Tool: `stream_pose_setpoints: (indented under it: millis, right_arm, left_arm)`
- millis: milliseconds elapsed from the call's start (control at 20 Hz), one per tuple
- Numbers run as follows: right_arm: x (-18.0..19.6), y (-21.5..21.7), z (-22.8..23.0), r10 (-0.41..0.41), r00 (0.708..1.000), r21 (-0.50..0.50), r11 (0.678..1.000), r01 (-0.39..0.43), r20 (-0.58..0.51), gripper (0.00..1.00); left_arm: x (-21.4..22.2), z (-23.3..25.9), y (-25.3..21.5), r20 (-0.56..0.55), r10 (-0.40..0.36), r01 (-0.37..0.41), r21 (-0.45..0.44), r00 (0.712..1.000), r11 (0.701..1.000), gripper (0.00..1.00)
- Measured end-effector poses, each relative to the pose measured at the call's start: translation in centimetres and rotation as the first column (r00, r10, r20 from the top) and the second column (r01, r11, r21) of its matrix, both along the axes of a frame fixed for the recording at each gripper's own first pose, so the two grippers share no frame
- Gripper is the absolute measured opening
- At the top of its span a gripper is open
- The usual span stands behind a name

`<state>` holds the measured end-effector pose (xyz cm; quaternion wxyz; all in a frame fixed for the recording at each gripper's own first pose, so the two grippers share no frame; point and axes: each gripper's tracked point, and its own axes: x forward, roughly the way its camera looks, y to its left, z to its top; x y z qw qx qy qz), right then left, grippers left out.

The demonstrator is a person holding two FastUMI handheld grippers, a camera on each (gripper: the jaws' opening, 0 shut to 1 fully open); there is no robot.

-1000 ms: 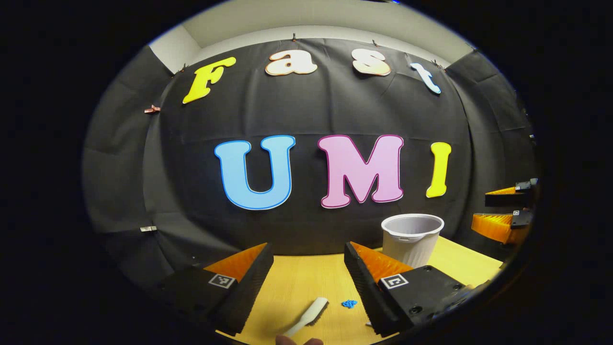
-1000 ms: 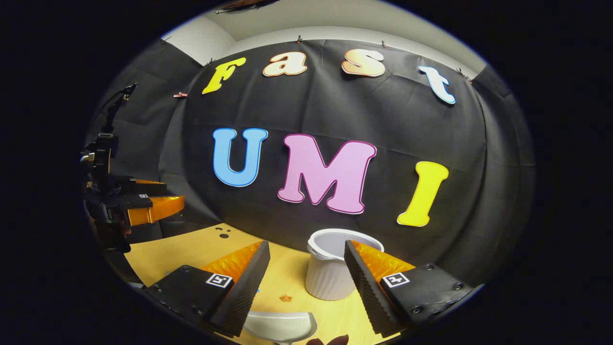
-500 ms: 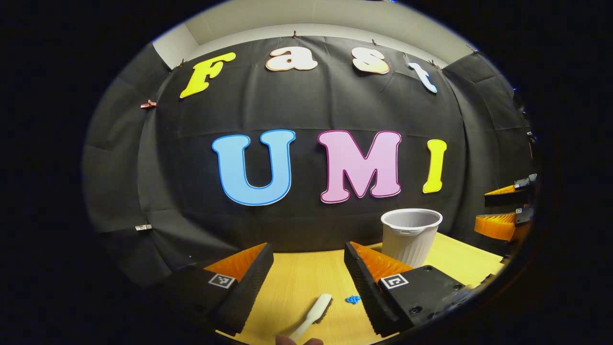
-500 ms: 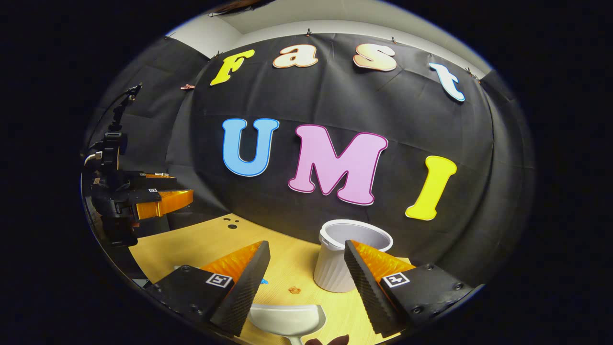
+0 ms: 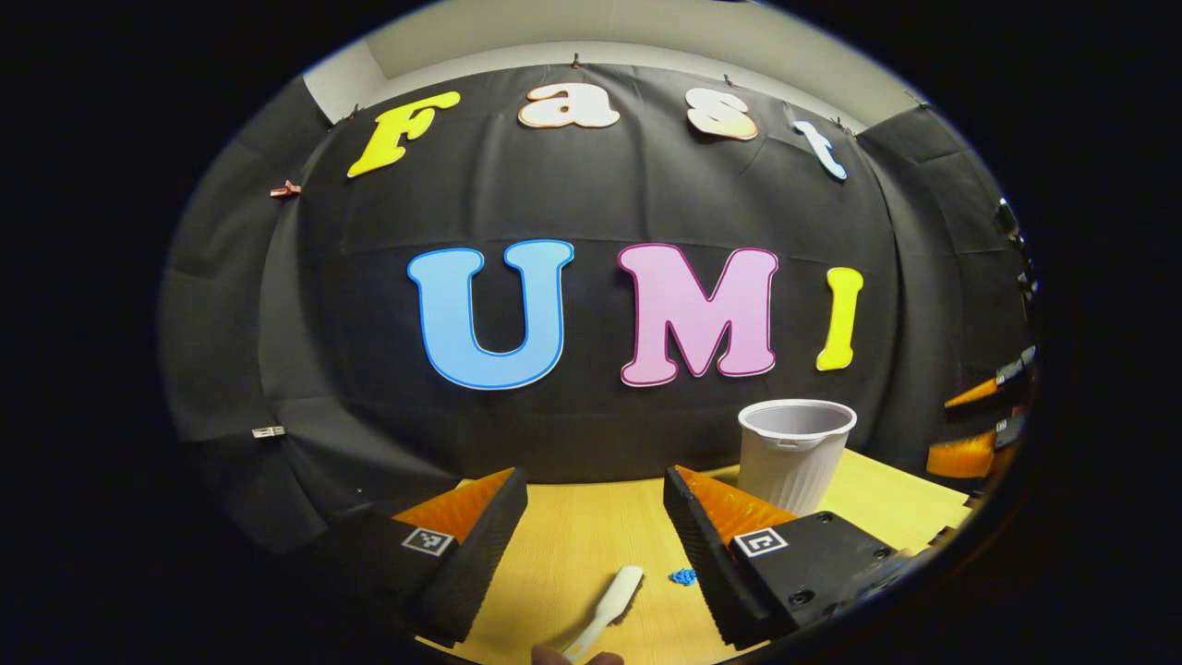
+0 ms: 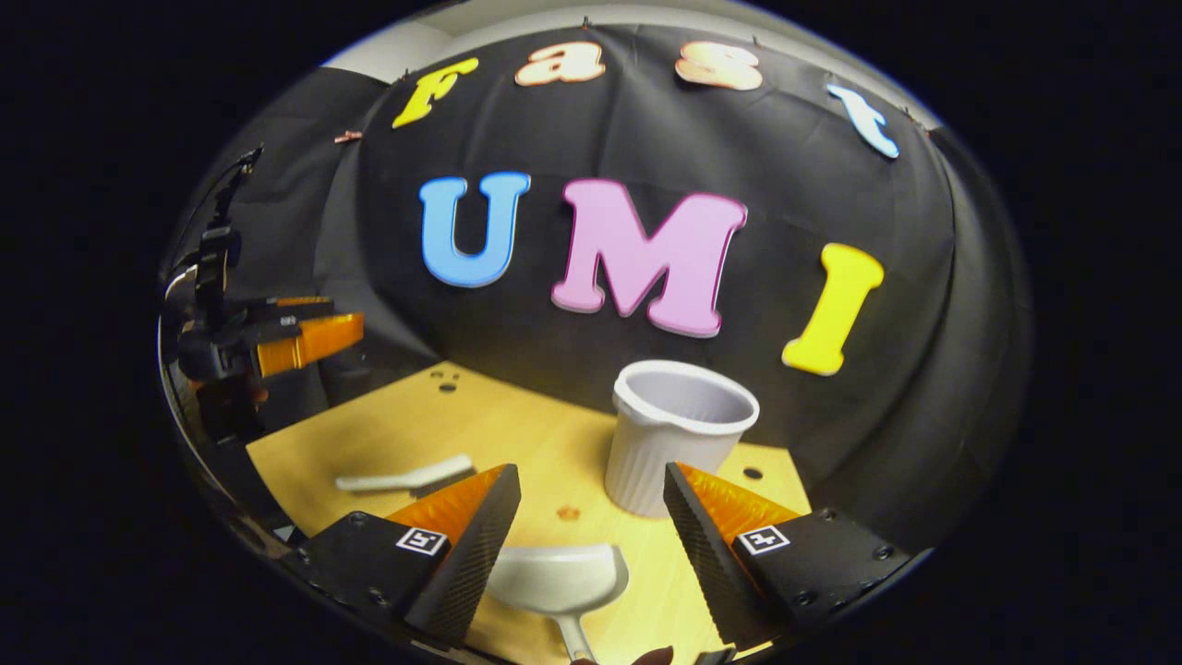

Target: Pick up the small broom and dustpan from the desktop, sweep the trash into the dustpan with the broom, and then empty the trash into the garbage bin.

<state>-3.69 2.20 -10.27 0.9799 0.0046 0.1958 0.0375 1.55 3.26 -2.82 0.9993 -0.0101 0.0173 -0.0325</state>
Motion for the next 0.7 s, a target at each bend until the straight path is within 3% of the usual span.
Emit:
stream_pose_setpoints:
  millis: [100,300,550,700]
  right_arm:
    - [-3.1,-0.1,-4.4,0.046,0.986,0.008,0.999,-0.045,-0.162,0.98]
    - [-5.8,0.0,-11.7,0.096,0.908,-0.009,0.994,-0.109,-0.407,0.97]
    - [-6.8,0.9,-20.9,0.111,0.814,0.034,0.993,-0.111,-0.57,0.94]
    - [-6.4,1.4,-24.0,0.126,0.769,0.044,0.991,-0.127,-0.626,0.93]
  left_arm:
    - [0.2,-0.5,0.1,-0.012,0.004,-0.004,0.003,1.0,1.0,0.94]
    - [0.2,-1.6,0.4,-0.032,0.012,-0.012,0.023,0.999,1.0,0.94]
    - [-0.3,-2.5,0.3,-0.052,0.008,-0.006,0.049,0.999,0.999,0.94]
    - [-0.8,-3.0,0.1,-0.058,0.004,0.0,0.064,0.998,0.998,0.94]
